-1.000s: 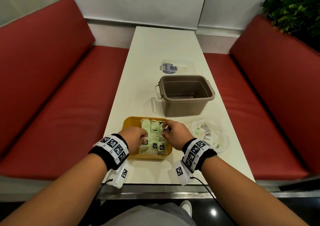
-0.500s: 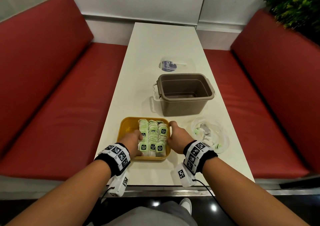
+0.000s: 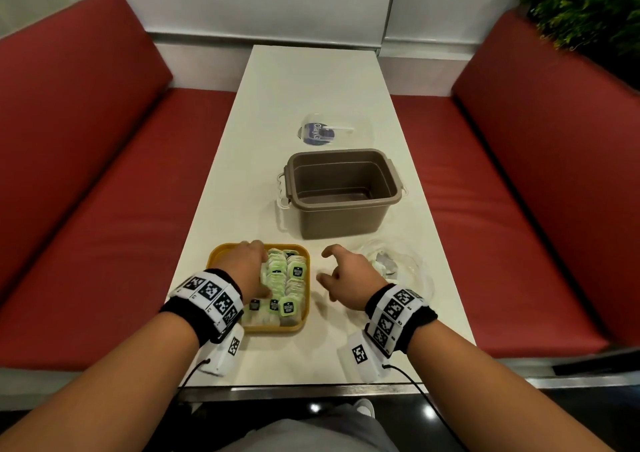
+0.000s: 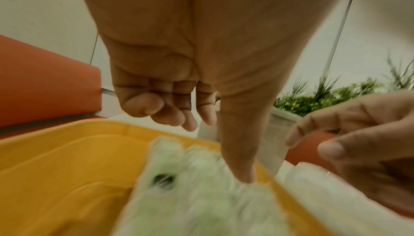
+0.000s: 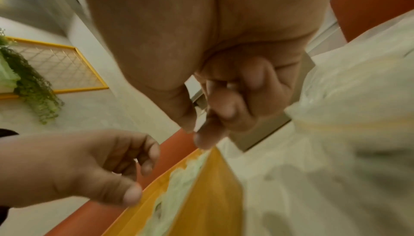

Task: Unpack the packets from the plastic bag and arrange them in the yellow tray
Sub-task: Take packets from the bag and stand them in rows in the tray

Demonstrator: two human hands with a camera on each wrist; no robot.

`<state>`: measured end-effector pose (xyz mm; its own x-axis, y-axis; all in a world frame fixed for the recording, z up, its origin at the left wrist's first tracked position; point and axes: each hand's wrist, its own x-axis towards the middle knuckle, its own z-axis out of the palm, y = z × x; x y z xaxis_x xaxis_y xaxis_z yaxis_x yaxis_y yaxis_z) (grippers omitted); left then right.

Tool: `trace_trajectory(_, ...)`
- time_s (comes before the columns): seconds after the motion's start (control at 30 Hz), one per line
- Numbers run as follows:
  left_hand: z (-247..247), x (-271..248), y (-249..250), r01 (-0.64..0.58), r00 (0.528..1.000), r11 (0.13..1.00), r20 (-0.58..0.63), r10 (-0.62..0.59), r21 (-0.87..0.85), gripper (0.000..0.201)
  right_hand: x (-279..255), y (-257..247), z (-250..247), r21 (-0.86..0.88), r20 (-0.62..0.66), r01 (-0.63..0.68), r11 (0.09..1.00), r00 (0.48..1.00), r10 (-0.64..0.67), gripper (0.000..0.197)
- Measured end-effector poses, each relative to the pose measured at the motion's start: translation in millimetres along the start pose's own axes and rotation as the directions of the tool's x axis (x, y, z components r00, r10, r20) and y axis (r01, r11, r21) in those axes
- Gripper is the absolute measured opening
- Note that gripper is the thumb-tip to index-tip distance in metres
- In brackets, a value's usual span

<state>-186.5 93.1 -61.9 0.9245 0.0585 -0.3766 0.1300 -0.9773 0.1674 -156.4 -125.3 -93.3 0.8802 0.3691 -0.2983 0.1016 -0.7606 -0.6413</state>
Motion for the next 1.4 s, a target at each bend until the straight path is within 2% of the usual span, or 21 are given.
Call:
trace_trajectory(0.07,-12.1,4.5,28.8,-0.084,0.993,0.995,-0.086,0.079,-0.061,0.042,-0.3,16.9,-20.5,-0.007,-0.054,-0.005,1.000,0.999,0.005,0.030)
trace_trajectory(0.17,-14.4,14.8,77.7,-0.240,0.965,0.951,-0.152,0.213,-0.194,0.020,-0.2,45.9,-47.1,-0.073,-0.116,-0.058,0.996,0.992,0.049,0.026)
trace_trajectory(0.3,7.1,38.3,139.3,-0.343,0.938,0.911,-0.127,0.322,-0.228,0.017,-2.0,88.3,-72.4,-0.224,-0.101,-0.130,0.966,0.989,0.110,0.028)
trace_trajectory(0.4,29.3,63.0,176.9,-0.338,0.941,0.913,-0.067,0.332,-0.230,0.020,-3.6,117.3,-86.2,-0.343,-0.048,-0.141,0.929,0.990,0.132,0.021)
trace_trajectory(0.47,42.0,77.7,192.3,-0.298,0.954,0.936,-0.021,0.299,-0.190,0.023,-4.0,127.9,-90.4,-0.362,0.000,-0.133,0.923,0.990,0.143,0.020)
trace_trajectory(0.63,61.2,108.9,222.1,-0.157,0.987,0.988,0.044,0.156,0.014,0.014,3.2,148.7,-89.7,-0.328,0.063,-0.074,0.942,0.993,0.100,0.049)
trace_trajectory(0.7,66.6,116.5,229.9,-0.119,0.992,0.990,0.056,0.115,0.073,0.017,6.9,153.9,-87.9,-0.315,0.057,-0.058,0.947,0.995,0.080,0.051)
trace_trajectory(0.8,73.4,122.8,235.1,-0.120,0.992,0.983,0.057,0.113,0.142,0.020,10.5,160.6,-88.4,-0.262,0.061,-0.041,0.964,0.996,0.059,0.059)
trace_trajectory(0.87,76.0,124.9,235.7,-0.127,0.992,0.979,0.045,0.121,0.160,0.019,13.1,166.7,-90.5,-0.210,0.083,-0.033,0.977,0.995,0.052,0.070)
trace_trajectory(0.93,74.6,122.9,233.1,-0.135,0.991,0.979,0.038,0.131,0.152,0.019,15.6,171.9,-92.0,-0.172,0.097,-0.018,0.985,0.995,0.035,0.072)
trace_trajectory(1.0,69.7,117.8,228.0,-0.152,0.988,0.984,0.012,0.151,0.093,0.018,18.2,176.9,-93.9,-0.140,0.097,0.001,0.990,0.995,0.013,0.064)
trace_trajectory(1.1,59.8,105.4,217.0,-0.230,0.971,0.970,-0.092,0.222,-0.080,0.018,20.7,181.9,-99.8,-0.054,0.076,0.008,0.999,0.997,-0.004,0.051)
trace_trajectory(1.23,53.5,87.0,208.8,-0.300,0.954,0.842,-0.166,0.251,-0.449,0.002,23.7,186.4,-106.9,0.084,0.059,0.032,0.996,0.998,-0.037,0.050)
trace_trajectory(1.27,55.0,85.4,208.6,-0.306,0.952,0.805,-0.178,0.249,-0.508,0.005,24.7,187.3,-107.6,0.114,0.055,0.042,0.993,0.997,-0.048,0.049)
trace_trajectory(1.33,61.0,85.5,209.0,-0.314,0.950,0.757,-0.195,0.245,-0.573,0.013,24.8,188.5,-109.1,0.213,0.043,0.050,0.976,0.997,-0.060,0.041)
trace_trajectory(1.4,66.8,87.5,210.5,-0.306,0.952,0.753,-0.185,0.244,-0.583,0.016,24.6,188.8,-111.2,0.298,0.025,0.044,0.954,0.998,-0.054,0.027)
